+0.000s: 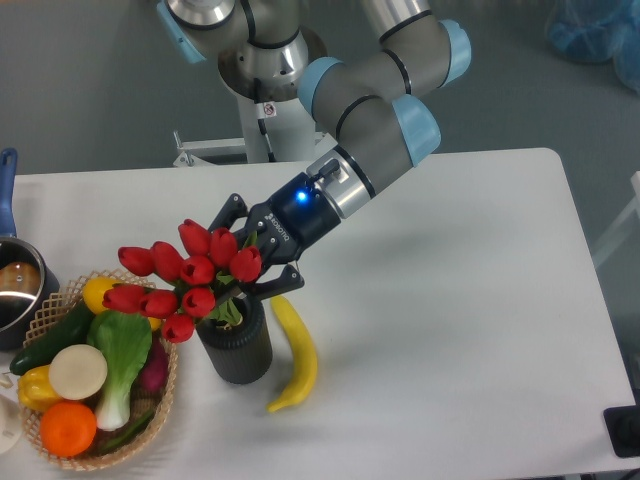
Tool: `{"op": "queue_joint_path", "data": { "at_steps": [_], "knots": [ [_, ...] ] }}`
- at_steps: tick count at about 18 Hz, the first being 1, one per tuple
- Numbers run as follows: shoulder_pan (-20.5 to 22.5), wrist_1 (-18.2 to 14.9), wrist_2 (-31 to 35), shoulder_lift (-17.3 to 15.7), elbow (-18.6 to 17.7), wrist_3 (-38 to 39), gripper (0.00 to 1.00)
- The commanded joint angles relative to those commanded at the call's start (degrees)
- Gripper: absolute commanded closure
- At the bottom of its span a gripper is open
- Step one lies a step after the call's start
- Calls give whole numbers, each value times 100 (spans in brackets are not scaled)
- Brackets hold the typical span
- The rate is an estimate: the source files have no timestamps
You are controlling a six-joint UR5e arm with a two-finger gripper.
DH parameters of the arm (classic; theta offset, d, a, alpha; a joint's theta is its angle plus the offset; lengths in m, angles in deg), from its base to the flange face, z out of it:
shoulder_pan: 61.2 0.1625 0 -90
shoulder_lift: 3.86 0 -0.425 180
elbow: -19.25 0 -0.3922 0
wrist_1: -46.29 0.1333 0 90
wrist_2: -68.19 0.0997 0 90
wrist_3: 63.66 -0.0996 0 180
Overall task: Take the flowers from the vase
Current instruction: 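Lift the tulips straight up out of the black vase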
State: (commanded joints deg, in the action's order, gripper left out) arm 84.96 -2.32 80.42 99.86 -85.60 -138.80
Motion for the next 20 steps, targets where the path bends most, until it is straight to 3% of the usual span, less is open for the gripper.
{"op": "queue_joint_path", "data": {
  "at_steps": [9,20],
  "knots": [
    [18,0,-263,-281,96,167,53],
    [26,0,-694,-282,510,554,53]
  ]
}}
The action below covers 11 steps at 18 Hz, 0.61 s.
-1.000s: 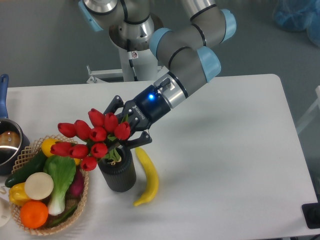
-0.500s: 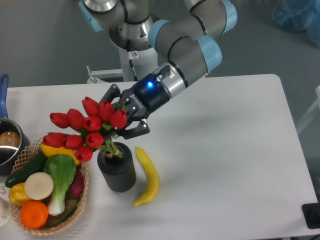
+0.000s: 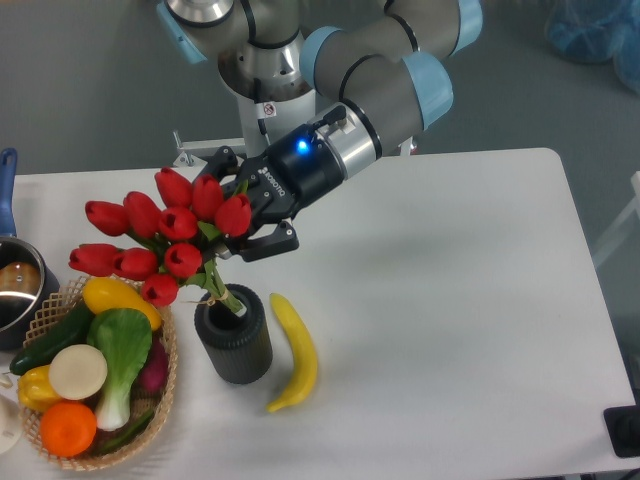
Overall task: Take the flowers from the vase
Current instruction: 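Lift the tulips straight up out of the black vase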
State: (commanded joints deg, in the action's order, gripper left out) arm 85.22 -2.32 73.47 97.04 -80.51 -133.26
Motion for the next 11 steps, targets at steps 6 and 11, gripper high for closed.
{"op": "queue_joint_path", "data": {
  "at_steps": [6,11],
  "knots": [
    [18,0,-379,-17,97,17,53],
    [0,-9,-388,-53,132,79,53]
  ]
}}
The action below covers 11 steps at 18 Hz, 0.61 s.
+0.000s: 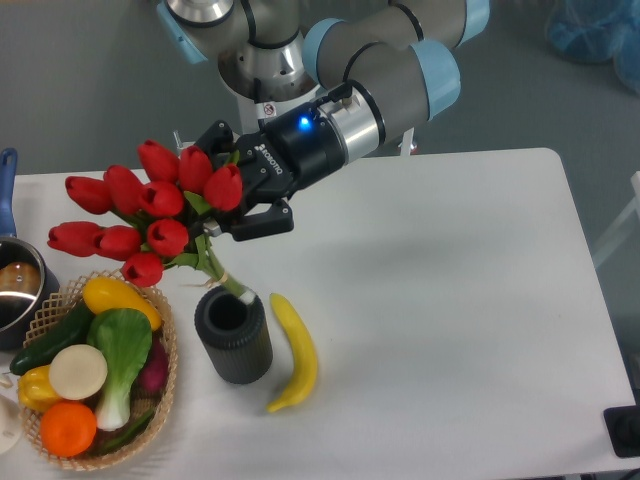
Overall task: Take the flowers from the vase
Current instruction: 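Lift the tulips straight up out of the black vase, then carry the held tulips away from the vase over the open table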
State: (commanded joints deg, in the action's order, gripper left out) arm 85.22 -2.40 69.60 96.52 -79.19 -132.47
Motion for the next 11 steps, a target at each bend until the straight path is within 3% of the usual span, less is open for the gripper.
{"op": "queue_joint_path", "data": {
  "at_steps": [7,11],
  "knots": [
    [70,-9,9,-9,0,158,60],
    [421,-9,70,-9,-201,158,60]
  ]
}}
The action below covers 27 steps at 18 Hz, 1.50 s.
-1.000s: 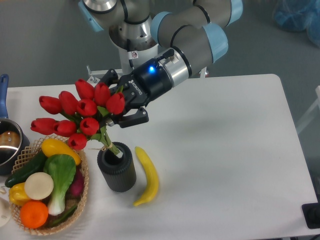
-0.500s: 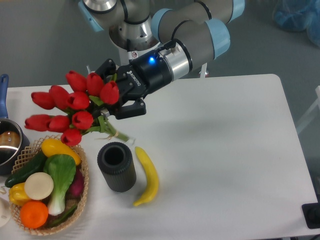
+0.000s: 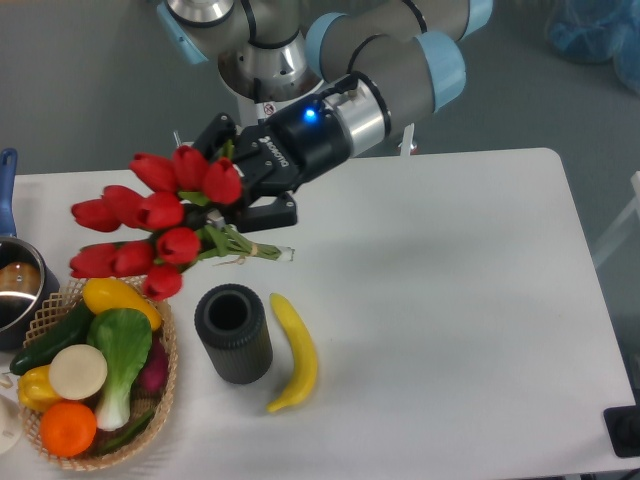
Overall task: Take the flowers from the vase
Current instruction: 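Carry the held tulips away from the vase over the open table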
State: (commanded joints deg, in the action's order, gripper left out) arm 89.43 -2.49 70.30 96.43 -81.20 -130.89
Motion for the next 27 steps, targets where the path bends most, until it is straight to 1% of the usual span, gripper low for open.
{"op": "queue_joint_path", "data": {
  "at_steps": [2,6,9,12,14,17,27],
  "knots": [
    [263,-9,9,0,-62,0,60],
    [712,0,9,44,-62,-35,60],
    [914,18,18,272,-62,-140,60],
    [1073,18,18,351,-54,-202,60],
    [1152,26,18,413,-54,-211,60],
    [1231,26,18,413,-62,-202,60],
    [1231,35,18,413,-71,-194,60]
  ]
}}
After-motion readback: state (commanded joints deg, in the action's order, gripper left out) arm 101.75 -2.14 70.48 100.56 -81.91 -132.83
